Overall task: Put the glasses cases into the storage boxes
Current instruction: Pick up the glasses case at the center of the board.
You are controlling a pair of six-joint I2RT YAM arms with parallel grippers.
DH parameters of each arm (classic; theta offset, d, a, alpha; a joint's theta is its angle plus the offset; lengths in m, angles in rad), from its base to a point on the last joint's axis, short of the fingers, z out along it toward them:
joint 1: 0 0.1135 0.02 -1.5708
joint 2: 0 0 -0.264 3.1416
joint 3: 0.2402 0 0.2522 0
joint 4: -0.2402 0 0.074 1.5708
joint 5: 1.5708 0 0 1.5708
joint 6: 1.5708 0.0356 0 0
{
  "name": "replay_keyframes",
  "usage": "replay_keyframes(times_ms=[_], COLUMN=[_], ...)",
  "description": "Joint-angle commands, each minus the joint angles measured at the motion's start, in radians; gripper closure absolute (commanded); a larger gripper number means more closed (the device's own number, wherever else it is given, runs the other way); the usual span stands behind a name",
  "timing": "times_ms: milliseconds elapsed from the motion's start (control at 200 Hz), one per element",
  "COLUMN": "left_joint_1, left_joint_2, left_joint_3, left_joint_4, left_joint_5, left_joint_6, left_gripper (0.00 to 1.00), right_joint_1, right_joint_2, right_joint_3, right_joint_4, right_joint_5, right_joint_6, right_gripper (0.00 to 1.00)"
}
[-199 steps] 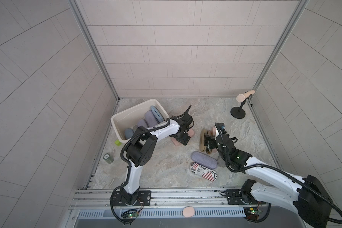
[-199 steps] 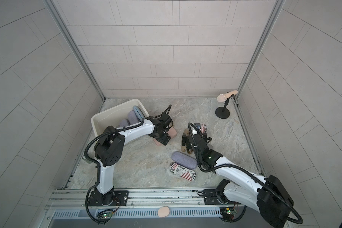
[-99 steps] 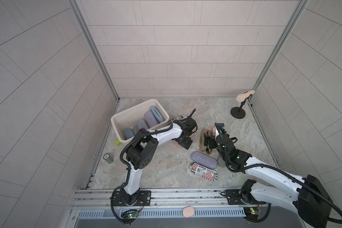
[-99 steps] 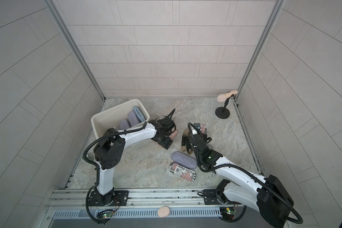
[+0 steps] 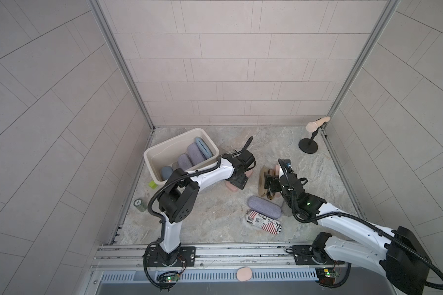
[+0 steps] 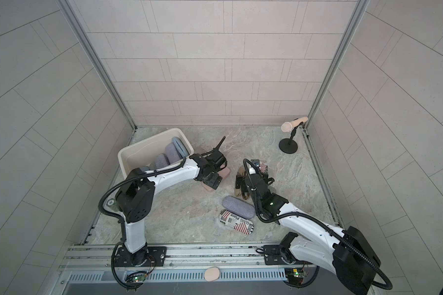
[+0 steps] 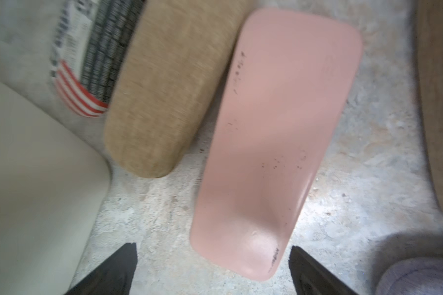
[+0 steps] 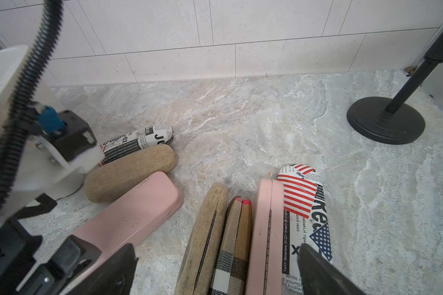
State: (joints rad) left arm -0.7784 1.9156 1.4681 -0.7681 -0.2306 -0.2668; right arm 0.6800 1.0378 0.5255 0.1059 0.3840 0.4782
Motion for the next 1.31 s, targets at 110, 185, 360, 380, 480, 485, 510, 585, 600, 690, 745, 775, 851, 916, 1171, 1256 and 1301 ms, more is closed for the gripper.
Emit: replay_keyframes(times_ms=[110,185,360,380,480,485,510,585,600,690,745,775,851,916,1171,1256,1301], left_joint_1=[0.012,0.016,0.017,0.017,0.017,0.017,0.016,0.016,0.017,0.017,0.016,0.017,0.016,0.015,-0.005,-0.005,-0.005], left_joint_2=[-0.043,-0.026,0.022,0.029,0.064,0.066,0.076,0.103,0.108,0.138,0.153,0.161,0.177,0.193,0.239,0.248,0.253], left_joint_3=[0.018,0.028,0.041,0.044,0.06,0.06,0.067,0.082,0.084,0.101,0.107,0.108,0.113,0.124,0.147,0.149,0.148], left_joint_4=[0.0,-0.019,-0.046,-0.05,-0.065,-0.065,-0.071,-0.081,-0.083,-0.095,-0.1,-0.1,-0.101,-0.109,-0.124,-0.125,-0.125], left_joint_5=[-0.097,-0.074,-0.026,-0.024,-0.008,-0.007,-0.002,0.012,0.014,0.019,0.02,0.022,0.022,0.02,-0.014,-0.011,-0.014], left_joint_6=[-0.034,-0.021,0.023,0.027,0.045,0.045,0.05,0.061,0.063,0.072,0.076,0.076,0.077,0.079,0.066,0.061,0.058], left_gripper=[0.04,0.04,0.03,0.03,0.01,0.01,0.01,0.0,0.0,0.0,0.0,0.0,0.0,0.01,0.05,0.06,0.07], right_joint_1=[0.0,0.0,0.0,0.001,0.0,0.001,0.0,0.0,0.0,0.001,0.0,0.0,0.001,0.001,0.0,0.0,0.0], right_joint_2=[-0.022,-0.022,-0.027,-0.027,-0.027,-0.027,-0.027,-0.023,-0.02,-0.016,-0.014,-0.015,-0.016,-0.016,-0.015,-0.015,-0.014], right_joint_3=[0.006,0.007,0.009,0.006,0.008,0.009,0.01,0.01,0.01,0.012,0.014,0.014,0.014,0.014,0.014,0.013,0.014], right_joint_4=[-0.016,-0.018,-0.023,-0.023,-0.026,-0.027,-0.025,-0.022,-0.022,-0.025,-0.025,-0.026,-0.027,-0.027,-0.026,-0.026,-0.026], right_joint_5=[0.055,0.064,0.059,0.059,0.054,0.053,0.051,0.043,0.043,0.038,0.037,0.036,0.036,0.035,0.035,0.035,0.035], right_joint_6=[0.02,0.019,0.024,0.022,0.016,0.016,0.014,0.011,0.011,0.008,0.009,0.007,0.008,0.007,0.008,0.007,0.007], right_gripper=[0.01,0.01,0.0,0.0,0.0,0.0,0.0,0.0,0.0,0.0,0.0,0.0,0.0,0.0,0.0,0.0,0.0])
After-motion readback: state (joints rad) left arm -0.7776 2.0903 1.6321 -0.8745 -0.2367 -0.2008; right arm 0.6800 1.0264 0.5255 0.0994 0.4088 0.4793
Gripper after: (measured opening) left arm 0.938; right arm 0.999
